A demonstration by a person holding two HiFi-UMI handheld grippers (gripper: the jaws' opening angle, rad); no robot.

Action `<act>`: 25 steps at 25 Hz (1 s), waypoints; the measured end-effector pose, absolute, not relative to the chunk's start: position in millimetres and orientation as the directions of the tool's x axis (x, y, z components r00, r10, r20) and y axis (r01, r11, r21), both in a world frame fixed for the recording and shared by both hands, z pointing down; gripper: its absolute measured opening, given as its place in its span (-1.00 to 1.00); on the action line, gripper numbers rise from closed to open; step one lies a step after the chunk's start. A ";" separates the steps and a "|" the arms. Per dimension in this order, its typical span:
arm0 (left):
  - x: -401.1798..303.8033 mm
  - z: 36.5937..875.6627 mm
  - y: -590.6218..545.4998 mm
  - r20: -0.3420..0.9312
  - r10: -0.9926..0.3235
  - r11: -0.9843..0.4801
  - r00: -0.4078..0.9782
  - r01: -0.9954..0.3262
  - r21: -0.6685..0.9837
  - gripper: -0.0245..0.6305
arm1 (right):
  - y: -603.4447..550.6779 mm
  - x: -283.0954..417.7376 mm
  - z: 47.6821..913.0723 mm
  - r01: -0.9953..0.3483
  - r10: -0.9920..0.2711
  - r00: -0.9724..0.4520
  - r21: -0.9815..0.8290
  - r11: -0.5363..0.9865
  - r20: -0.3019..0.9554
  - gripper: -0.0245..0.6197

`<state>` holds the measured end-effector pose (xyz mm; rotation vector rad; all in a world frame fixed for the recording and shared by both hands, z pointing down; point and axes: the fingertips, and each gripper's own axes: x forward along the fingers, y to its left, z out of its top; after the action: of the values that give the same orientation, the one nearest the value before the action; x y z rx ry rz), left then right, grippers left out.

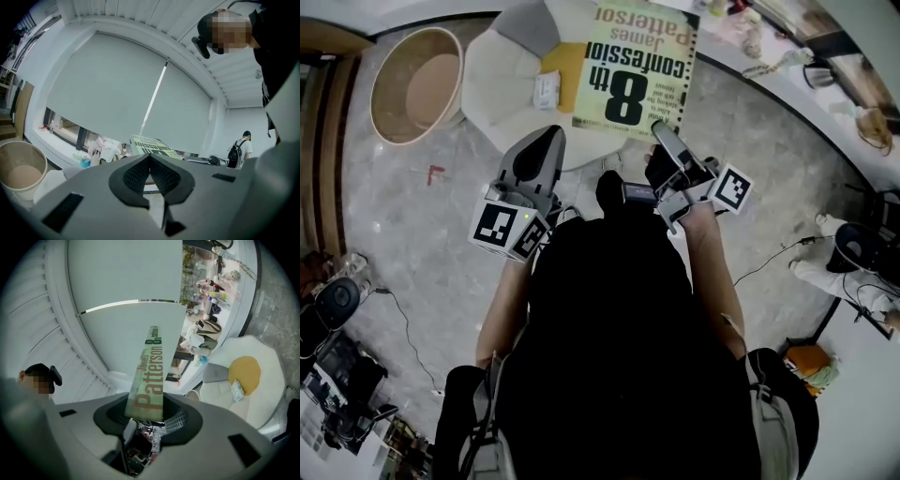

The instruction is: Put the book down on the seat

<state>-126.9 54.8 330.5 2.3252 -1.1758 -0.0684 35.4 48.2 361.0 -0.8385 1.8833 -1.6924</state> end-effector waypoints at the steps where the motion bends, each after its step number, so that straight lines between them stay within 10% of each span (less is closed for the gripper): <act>1: -124.2 329.0 45.7 0.192 -0.766 -0.473 0.613 -0.740 0.478 -0.89 | 38.3 37.5 360.8 -0.126 -0.703 -0.709 -0.991 0.048 0.056 -0.36; 25: -101.1 297.4 65.7 0.238 -0.821 -0.385 0.519 -0.812 0.439 -0.89 | 24.1 50.6 361.0 -0.085 -0.585 -0.809 -0.996 0.025 0.054 -0.36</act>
<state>-101.1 65.7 297.4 2.2563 -1.3300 -0.0246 50.6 24.1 361.0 -0.6819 1.9384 -1.8388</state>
